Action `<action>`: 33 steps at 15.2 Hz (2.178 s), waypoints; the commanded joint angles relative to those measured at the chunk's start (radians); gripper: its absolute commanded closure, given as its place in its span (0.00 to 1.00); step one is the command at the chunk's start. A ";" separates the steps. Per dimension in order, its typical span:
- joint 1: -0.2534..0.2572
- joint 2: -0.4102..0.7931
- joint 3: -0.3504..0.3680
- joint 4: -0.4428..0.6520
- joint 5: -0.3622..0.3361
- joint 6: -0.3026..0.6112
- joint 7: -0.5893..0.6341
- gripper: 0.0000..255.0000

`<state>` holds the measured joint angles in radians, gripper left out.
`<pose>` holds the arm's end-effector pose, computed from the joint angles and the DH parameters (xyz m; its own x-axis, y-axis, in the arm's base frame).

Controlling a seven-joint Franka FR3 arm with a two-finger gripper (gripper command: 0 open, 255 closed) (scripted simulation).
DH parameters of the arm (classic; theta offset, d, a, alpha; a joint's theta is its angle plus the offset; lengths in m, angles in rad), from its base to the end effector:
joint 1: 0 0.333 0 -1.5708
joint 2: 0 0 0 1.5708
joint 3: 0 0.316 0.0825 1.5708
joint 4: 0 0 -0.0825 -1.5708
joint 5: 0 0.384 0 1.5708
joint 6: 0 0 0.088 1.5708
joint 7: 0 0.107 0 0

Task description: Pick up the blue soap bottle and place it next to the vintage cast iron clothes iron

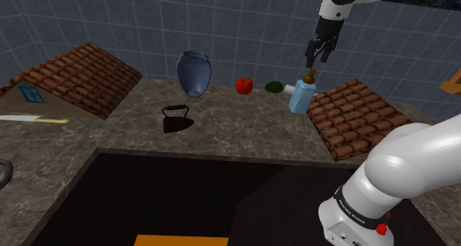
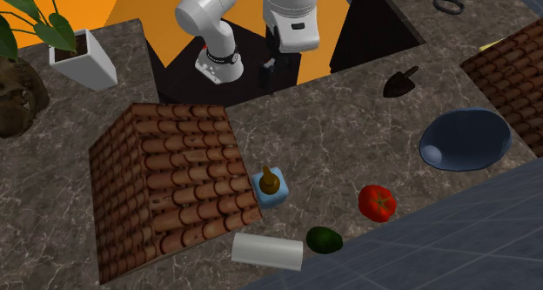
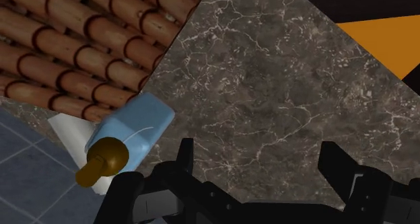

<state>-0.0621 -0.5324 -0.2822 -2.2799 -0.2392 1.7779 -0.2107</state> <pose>0.3646 -0.1693 0.5470 0.9987 -0.0499 -0.0057 -0.0491 -0.9944 0.0937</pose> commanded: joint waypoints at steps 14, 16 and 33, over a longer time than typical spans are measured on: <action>-0.038 0.521 -0.275 0.340 0.200 0.201 -0.362 0.00; -0.059 0.607 -0.295 0.409 0.260 0.206 -0.421 0.00; -0.078 0.676 -0.295 0.372 0.307 0.300 -0.458 1.00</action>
<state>-0.1404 0.1436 -0.5769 -1.9075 0.0679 2.0777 -0.6689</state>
